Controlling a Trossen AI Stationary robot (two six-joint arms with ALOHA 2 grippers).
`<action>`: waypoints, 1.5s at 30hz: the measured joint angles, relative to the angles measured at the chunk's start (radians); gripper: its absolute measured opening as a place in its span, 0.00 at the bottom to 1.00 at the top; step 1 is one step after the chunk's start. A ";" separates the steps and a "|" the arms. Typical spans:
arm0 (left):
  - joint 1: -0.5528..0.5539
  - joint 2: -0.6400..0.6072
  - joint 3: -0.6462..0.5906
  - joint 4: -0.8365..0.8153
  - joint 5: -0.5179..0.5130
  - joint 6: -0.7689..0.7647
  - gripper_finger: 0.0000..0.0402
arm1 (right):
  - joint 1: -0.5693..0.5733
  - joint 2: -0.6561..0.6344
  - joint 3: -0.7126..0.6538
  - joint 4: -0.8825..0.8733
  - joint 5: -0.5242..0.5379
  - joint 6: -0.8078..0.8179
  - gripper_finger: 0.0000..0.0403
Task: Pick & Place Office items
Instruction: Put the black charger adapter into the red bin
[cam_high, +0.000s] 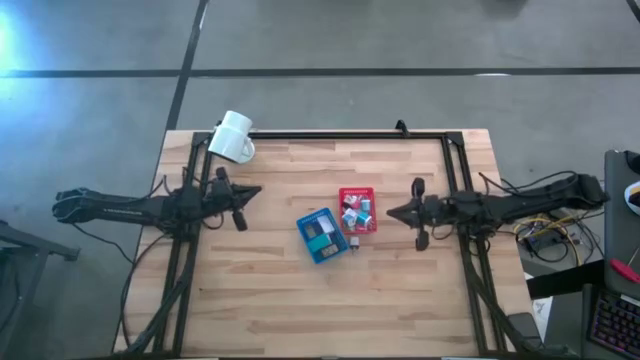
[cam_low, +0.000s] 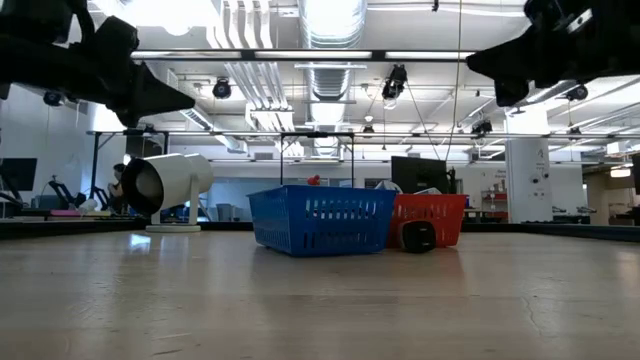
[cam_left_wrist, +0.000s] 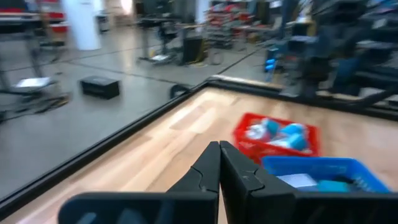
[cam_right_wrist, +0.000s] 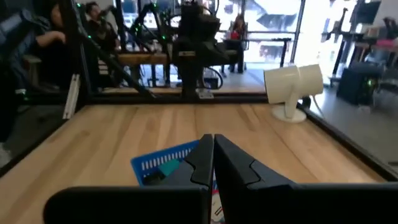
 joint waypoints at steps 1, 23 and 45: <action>0.000 -0.001 0.002 -0.013 -0.026 0.000 0.02 | 0.000 0.029 0.013 0.000 0.012 0.021 0.02; 0.003 -0.029 0.123 -0.236 -0.008 0.168 0.01 | 0.123 0.460 0.605 -0.809 0.131 0.135 0.02; 0.003 -0.025 0.130 -0.234 0.007 0.115 0.03 | 0.333 1.007 0.861 -0.958 0.069 0.299 0.04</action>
